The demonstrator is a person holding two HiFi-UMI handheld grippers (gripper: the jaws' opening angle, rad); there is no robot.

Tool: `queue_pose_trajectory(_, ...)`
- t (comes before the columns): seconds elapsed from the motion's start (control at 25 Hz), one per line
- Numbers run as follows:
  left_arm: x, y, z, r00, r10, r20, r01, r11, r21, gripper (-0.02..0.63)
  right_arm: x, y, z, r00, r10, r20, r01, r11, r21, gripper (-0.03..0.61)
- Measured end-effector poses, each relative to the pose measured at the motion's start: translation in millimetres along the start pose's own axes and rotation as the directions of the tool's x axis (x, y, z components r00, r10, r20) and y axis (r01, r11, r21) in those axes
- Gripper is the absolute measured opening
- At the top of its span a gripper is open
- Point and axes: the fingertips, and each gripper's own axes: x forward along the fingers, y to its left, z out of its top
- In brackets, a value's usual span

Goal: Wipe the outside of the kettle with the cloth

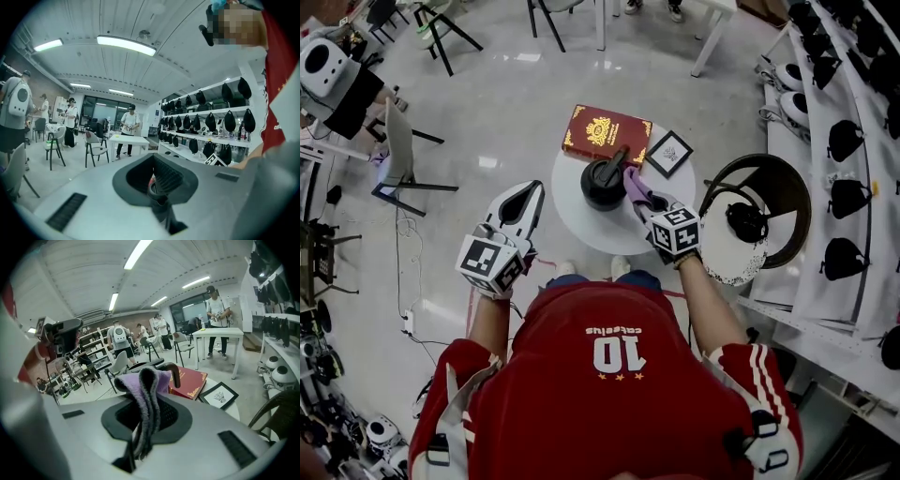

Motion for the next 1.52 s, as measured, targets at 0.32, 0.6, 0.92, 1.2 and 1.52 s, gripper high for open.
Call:
queue_pose_trajectory(0.32, -10, 9, -1, 0.999, -0.048, 0.01, 0.048, 0.999, -0.012, 0.008, -1, 22, -8, 0.999, -0.031, -0.01, 0.032, 0.999, 0.006, 0.049)
queue_pose_trajectory(0.6, -24, 18, 0, 0.996, -0.083, 0.017, 0.084, 0.996, -0.015, 0.008, 2, 45, -13, 0.999, -0.053, -0.013, 0.053, 0.998, 0.014, 0.049)
queue_pose_trajectory(0.92, -44, 34, 0, 0.992, -0.122, 0.026, 0.122, 0.993, -0.002, 0.008, 12, 73, -17, 0.997, -0.079, -0.004, 0.079, 0.996, 0.037, 0.049)
queue_pose_trajectory(1.2, -63, 53, -5, 0.99, -0.14, 0.016, 0.14, 0.99, -0.011, 0.008, 25, 95, -18, 0.995, -0.103, 0.006, 0.102, 0.993, 0.056, 0.049)
queue_pose_trajectory(1.52, -85, 72, -10, 0.988, -0.151, 0.012, 0.151, 0.988, -0.004, 0.008, 44, 120, -13, 0.994, -0.101, 0.03, 0.098, 0.992, 0.08, 0.049)
